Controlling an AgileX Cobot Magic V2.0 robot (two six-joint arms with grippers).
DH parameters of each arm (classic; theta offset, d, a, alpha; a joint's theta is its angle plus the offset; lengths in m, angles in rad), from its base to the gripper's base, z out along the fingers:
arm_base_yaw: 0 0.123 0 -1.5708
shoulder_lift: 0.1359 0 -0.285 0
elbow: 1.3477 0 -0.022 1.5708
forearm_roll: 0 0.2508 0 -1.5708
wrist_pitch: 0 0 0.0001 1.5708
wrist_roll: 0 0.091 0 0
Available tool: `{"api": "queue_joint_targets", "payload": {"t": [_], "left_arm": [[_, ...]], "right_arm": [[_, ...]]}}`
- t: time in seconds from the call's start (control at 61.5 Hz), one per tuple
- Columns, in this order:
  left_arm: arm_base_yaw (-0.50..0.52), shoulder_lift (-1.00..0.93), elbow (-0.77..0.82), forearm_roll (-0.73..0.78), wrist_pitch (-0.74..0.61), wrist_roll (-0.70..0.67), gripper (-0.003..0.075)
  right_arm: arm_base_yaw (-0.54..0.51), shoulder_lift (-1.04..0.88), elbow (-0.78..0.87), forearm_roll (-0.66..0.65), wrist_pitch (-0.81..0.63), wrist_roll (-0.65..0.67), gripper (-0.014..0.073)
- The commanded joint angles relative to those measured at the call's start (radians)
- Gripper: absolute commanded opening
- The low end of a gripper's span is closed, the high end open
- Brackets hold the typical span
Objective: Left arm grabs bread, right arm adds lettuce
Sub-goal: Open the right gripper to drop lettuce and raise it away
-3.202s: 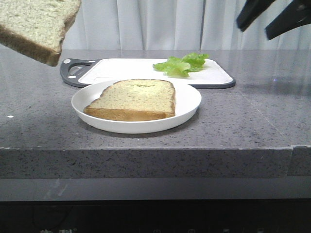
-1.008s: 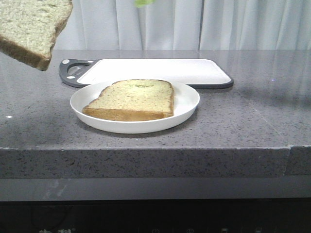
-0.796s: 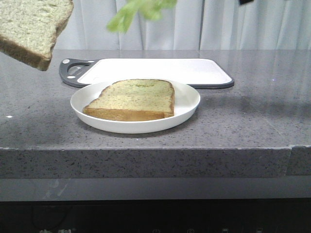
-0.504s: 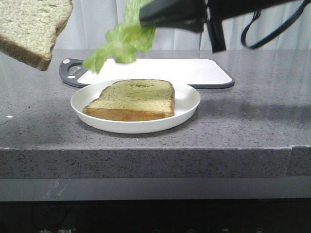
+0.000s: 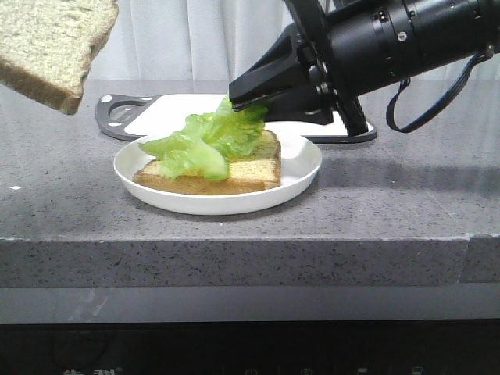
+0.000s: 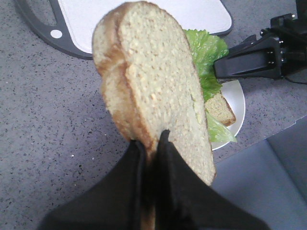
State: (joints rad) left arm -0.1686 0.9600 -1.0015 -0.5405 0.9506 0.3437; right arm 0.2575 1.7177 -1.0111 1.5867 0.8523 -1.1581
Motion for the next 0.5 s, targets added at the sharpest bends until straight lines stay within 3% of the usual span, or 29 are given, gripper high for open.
{"api": "queue_joint_targets", "payload": {"t": [0.0, 0.244, 0.488], "left_arm": [[0.004, -0.013, -0.025, -0.082, -0.048, 0.003, -0.0020], [0.000, 0.022, -0.025, -0.246, -0.052, 0.071, -0.0020], [0.000, 0.170, -0.025, -0.536, -0.040, 0.272, -0.0020]], "right_arm": [[-0.016, -0.064, -0.021, 0.000, 0.034, 0.009, 0.0412], [-0.070, -0.204, -0.021, -0.222, -0.081, 0.142, 0.0409], [-0.078, -0.379, -0.021, -0.400, -0.125, 0.244, 0.0405]]}}
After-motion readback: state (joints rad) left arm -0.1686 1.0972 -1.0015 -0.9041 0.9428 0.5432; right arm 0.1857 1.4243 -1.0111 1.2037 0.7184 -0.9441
